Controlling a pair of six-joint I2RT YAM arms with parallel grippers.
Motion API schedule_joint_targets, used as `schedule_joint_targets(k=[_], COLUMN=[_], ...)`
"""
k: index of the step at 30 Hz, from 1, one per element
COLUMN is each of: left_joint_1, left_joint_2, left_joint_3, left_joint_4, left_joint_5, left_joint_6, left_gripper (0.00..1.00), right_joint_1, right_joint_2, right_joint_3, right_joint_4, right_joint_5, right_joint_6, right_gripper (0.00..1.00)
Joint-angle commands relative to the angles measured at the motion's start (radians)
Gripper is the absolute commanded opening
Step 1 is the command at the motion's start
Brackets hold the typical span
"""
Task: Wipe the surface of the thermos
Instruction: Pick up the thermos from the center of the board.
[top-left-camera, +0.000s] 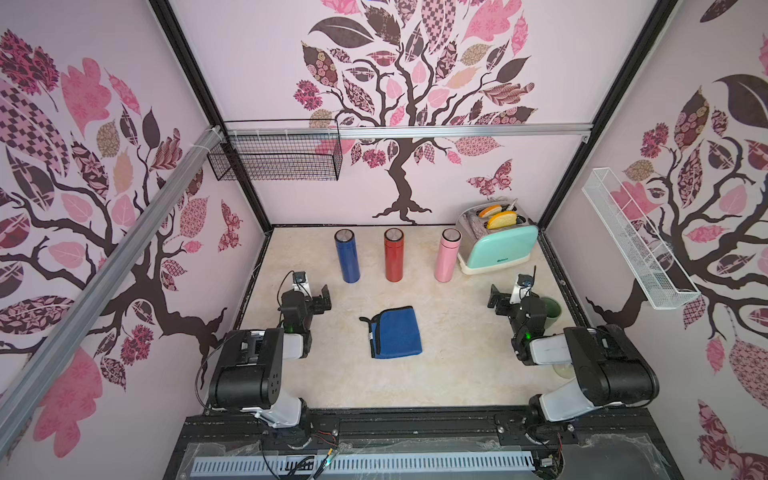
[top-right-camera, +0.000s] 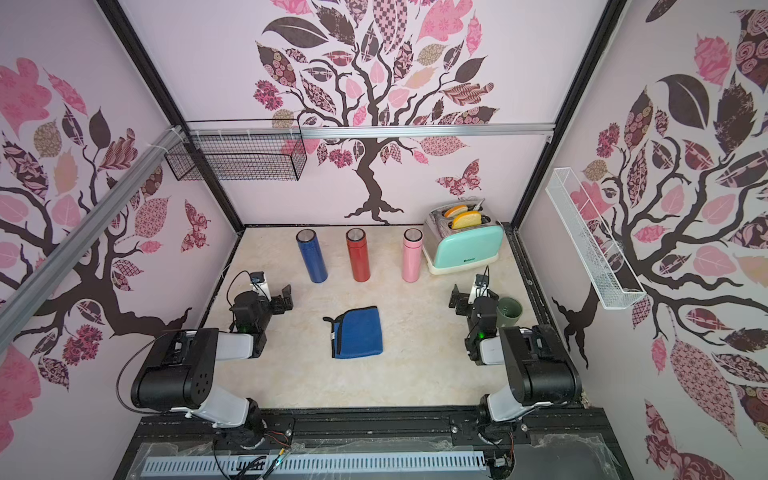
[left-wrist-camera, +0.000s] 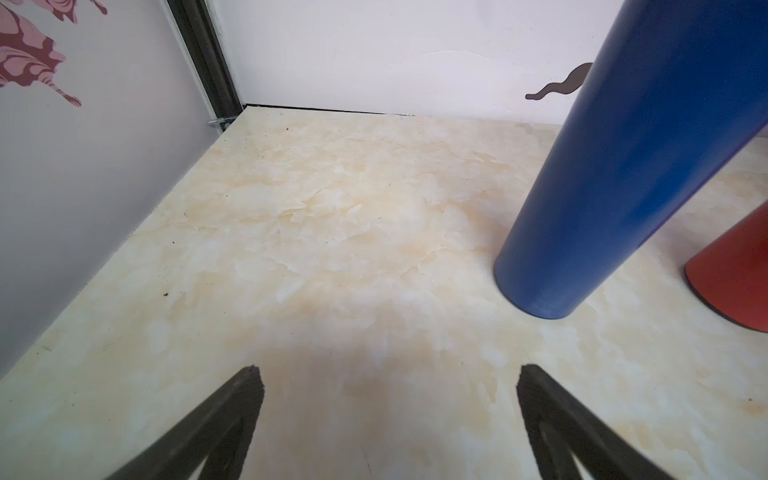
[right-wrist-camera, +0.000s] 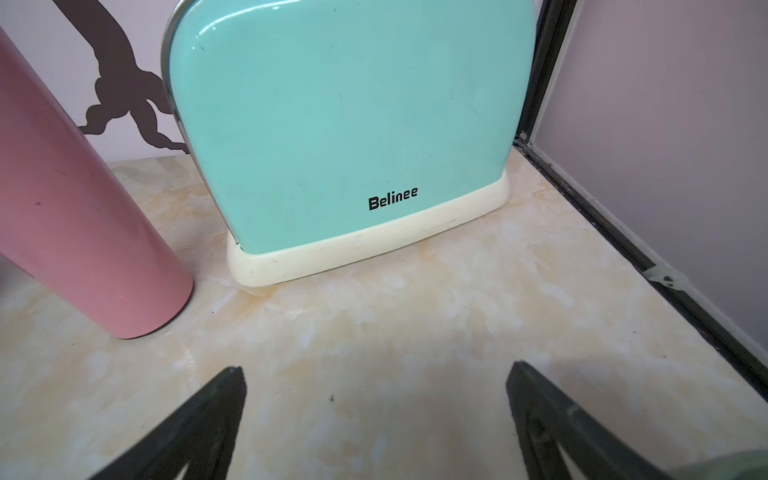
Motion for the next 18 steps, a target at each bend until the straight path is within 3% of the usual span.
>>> schedule_joint_targets(k=[1,18], left_joint_1=[0.002,0.035], left_joint_2=[0.007,0.008], left_joint_3=[0.011,0.001], left_joint_4=[0.017,0.041], left_joint_5=[0.000,0.067], left_joint_6=[0.003,-0.005], left_gripper=[0.98,0.98], right_joint_1=[0.009,0.009], right_joint_2=[0.018,0.014], right_joint_3=[0.027,0.022], right_joint_4=[0.010,0.015], right_joint_5=[0.013,0.012], right_joint_6=[-0.005,-0.005], right_gripper=[0.99,0.99])
